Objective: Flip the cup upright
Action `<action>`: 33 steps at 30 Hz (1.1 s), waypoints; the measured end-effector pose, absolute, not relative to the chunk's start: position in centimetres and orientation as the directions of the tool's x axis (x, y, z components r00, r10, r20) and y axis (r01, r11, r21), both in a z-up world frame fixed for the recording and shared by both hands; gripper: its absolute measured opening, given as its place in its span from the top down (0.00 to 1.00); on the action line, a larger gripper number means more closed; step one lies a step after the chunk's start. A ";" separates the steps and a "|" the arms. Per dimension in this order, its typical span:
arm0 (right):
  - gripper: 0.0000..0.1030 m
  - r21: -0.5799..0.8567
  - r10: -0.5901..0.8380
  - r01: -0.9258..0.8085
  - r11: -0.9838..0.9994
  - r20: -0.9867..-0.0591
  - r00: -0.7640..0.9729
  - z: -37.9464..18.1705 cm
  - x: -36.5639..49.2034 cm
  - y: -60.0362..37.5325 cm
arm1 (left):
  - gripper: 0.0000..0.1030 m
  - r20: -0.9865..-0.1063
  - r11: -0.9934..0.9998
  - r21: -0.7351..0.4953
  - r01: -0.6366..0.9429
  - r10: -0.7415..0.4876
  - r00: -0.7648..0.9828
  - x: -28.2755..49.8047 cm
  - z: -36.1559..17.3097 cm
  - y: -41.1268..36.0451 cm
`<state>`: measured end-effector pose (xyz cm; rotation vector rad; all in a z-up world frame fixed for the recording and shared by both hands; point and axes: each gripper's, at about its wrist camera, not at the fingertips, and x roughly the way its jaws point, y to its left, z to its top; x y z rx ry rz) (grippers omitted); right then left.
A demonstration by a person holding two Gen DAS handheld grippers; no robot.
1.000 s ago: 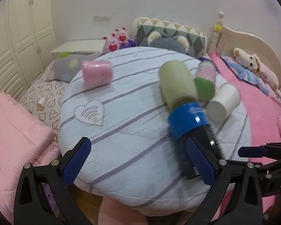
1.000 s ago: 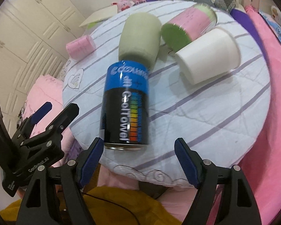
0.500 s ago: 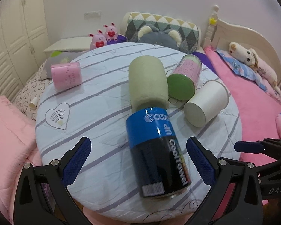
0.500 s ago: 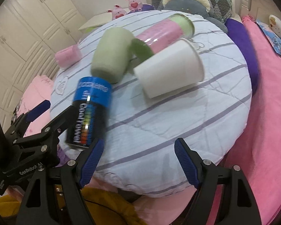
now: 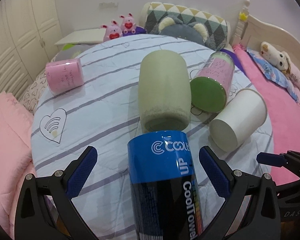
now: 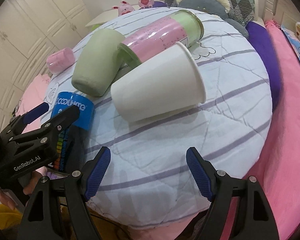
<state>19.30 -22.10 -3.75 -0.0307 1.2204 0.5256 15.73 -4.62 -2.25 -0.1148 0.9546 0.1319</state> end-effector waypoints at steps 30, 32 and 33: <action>0.23 0.238 0.363 -0.434 0.869 -0.902 0.233 -3.8 19.0 -21.2 | 0.31 -0.817 0.994 -0.081 -0.076 -0.022 0.576 15.8 -0.9 -5.2; 0.23 0.235 0.362 -0.432 0.871 -0.900 0.242 -3.4 18.6 -21.3 | 0.31 -0.803 0.995 -0.079 -0.066 -0.025 0.595 15.6 -0.2 -5.2; 0.23 0.233 0.362 -0.431 0.872 -0.899 0.247 -3.3 18.4 -21.2 | 0.31 -0.798 0.995 -0.077 -0.061 -0.025 0.602 15.6 0.1 -5.2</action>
